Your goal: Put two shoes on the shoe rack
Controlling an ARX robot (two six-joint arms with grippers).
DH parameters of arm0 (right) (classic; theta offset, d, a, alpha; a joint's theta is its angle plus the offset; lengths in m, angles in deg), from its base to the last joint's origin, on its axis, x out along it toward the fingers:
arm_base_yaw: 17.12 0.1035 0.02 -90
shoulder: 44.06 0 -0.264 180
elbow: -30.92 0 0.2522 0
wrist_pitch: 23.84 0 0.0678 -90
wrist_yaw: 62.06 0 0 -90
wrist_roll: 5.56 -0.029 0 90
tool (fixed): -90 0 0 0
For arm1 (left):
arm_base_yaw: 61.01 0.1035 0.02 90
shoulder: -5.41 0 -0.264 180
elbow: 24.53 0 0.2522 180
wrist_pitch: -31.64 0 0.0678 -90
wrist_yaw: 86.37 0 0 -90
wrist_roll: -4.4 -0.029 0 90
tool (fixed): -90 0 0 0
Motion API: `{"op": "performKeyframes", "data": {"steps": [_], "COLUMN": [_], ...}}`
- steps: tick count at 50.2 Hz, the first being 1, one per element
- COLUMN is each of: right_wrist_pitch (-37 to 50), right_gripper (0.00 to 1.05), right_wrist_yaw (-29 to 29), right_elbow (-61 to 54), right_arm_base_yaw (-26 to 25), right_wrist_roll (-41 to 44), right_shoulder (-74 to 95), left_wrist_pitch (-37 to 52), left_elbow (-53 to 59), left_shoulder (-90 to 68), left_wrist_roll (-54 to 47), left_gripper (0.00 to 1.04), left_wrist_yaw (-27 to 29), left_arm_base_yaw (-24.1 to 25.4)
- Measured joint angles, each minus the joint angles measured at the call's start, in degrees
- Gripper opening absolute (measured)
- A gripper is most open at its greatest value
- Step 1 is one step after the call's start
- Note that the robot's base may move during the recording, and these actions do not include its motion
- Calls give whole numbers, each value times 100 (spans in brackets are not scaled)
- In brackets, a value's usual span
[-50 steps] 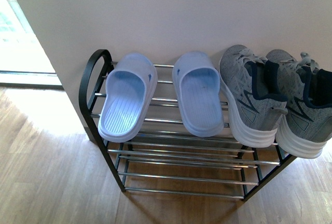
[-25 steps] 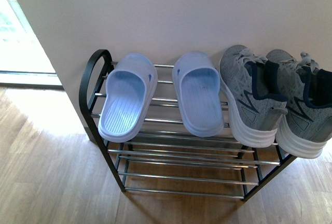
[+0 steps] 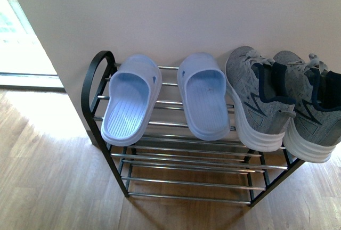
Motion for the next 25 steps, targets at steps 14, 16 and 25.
{"op": "performKeyframes", "data": {"steps": [14,16,25], "right_wrist_pitch": [0,0,2], "right_gripper": [96,96,96], "right_wrist_yaw": [0,0,0], "right_elbow": [0,0,0], "right_arm_base_yaw": [0,0,0], "right_wrist_roll": [0,0,0], "right_shoulder": [0,0,0], "left_wrist_pitch": [0,0,0], "left_elbow": [0,0,0], "left_shoulder": [0,0,0], "left_wrist_roll": [-4,-4,-4], "left_gripper": [95,95,95], "left_wrist_yaw": [0,0,0], "left_arm_base_yaw": [0,0,0]}}
